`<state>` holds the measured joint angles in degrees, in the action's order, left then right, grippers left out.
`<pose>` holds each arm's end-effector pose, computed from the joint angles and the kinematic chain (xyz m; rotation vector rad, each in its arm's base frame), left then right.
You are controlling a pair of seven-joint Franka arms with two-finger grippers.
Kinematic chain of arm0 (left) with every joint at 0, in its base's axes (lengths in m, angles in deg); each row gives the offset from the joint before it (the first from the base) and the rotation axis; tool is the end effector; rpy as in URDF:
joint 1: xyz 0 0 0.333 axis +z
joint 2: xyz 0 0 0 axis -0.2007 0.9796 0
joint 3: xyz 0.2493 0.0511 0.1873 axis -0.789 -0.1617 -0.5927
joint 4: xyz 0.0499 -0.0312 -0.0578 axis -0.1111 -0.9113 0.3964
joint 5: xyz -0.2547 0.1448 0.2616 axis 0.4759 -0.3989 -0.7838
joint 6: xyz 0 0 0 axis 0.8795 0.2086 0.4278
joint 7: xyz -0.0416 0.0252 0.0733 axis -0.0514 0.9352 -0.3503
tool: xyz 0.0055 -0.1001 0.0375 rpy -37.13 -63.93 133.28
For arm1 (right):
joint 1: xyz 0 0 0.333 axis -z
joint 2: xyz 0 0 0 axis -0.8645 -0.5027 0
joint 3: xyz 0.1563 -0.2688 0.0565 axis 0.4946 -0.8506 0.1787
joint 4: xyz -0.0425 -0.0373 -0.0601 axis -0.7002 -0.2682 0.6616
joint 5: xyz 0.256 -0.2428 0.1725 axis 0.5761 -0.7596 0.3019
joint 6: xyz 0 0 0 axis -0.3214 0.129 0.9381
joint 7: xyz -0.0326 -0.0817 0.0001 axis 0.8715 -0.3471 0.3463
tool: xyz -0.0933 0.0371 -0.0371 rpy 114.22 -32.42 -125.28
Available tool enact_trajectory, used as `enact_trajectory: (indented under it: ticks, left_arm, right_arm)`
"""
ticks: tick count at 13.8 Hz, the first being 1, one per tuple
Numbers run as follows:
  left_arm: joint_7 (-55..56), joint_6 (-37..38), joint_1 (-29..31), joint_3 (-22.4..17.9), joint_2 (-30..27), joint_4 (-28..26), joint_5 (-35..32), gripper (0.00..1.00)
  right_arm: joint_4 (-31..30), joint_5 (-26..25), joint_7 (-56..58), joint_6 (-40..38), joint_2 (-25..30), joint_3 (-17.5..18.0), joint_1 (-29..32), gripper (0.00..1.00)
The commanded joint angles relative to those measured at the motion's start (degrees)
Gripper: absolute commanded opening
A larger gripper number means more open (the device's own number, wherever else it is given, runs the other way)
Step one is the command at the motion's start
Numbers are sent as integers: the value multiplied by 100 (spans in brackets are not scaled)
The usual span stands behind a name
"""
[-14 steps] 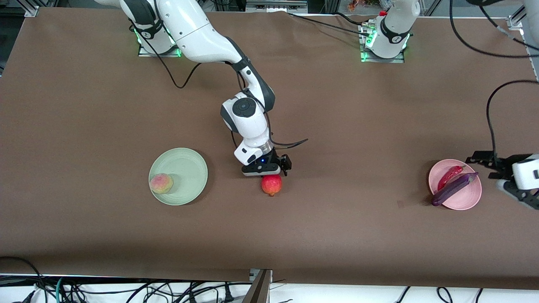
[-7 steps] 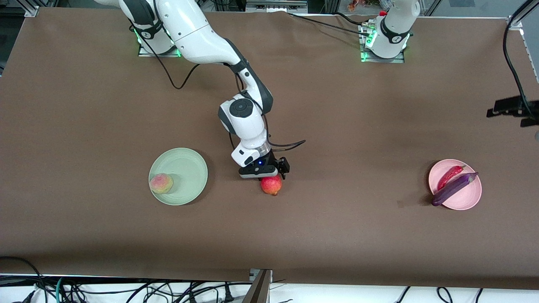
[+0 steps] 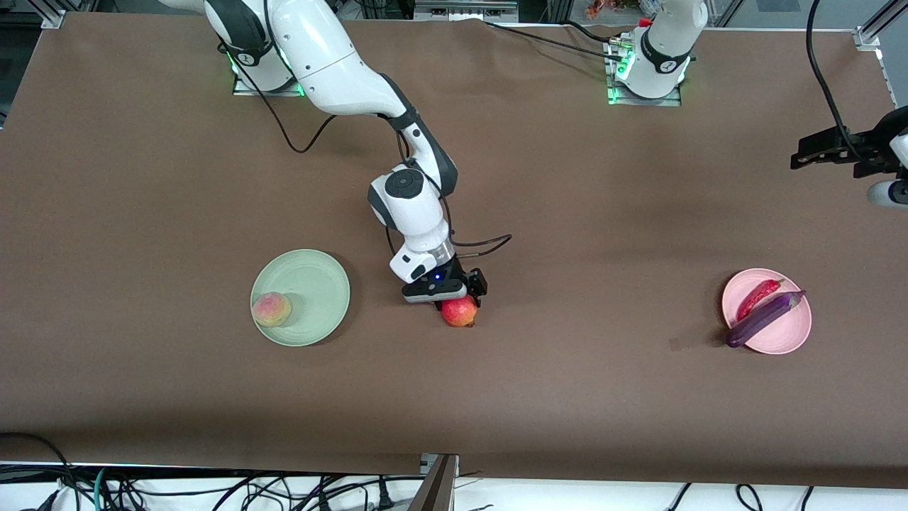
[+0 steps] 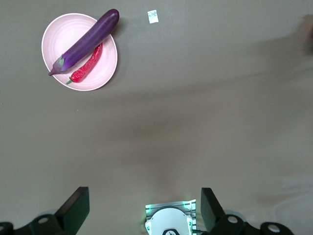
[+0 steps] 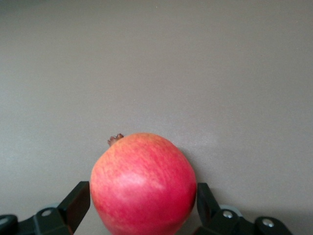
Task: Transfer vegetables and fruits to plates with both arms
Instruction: 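Raise the left arm to rest while the right gripper grasps the pomegranate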
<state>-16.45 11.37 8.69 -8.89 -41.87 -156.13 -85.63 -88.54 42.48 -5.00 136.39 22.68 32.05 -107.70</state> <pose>0.5773 0.0261 0.6098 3.0711 -0.1531 -0.3869 0.5888 0.4947 0.1791 -2.7764 0.0292 -0.6632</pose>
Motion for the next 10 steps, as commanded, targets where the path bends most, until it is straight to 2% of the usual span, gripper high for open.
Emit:
enact_trajectory:
  ticks: [1, 2, 3, 5, 6, 8, 10]
  left_arm:
    - [54, -191, 39, 59, -88, -263, -22, 100]
    - [46, -235, 39, 50, -97, -324, -13, 100]
    - [45, -392, 30, 41, -193, -516, -21, 100]
    - [45, -770, -232, -151, -649, -1236, -21, 100]
    - [45, -910, -468, -422, -807, -1430, -13, 100]
    - [220, -1131, -1267, -1272, -1001, -1695, 136, 100]
    - [484, -1201, -1796, -1820, -1037, -1749, 295, 100]
  right_arm:
    - [63, -97, -28, 92, -45, -26, -11, 21]
    - [63, -97, -28, 92, -36, -26, -2, 15]
    - [63, -97, -28, 92, -36, -26, 15, 14]
    - [63, -88, -19, 92, -19, -26, 33, 11]
    - [63, -88, -10, 58, 8, -26, 42, 4]
    - [63, -27, -1, -291, 209, -26, 50, 3]
    - [63, -36, -10, -1431, 638, -34, 42, 1]
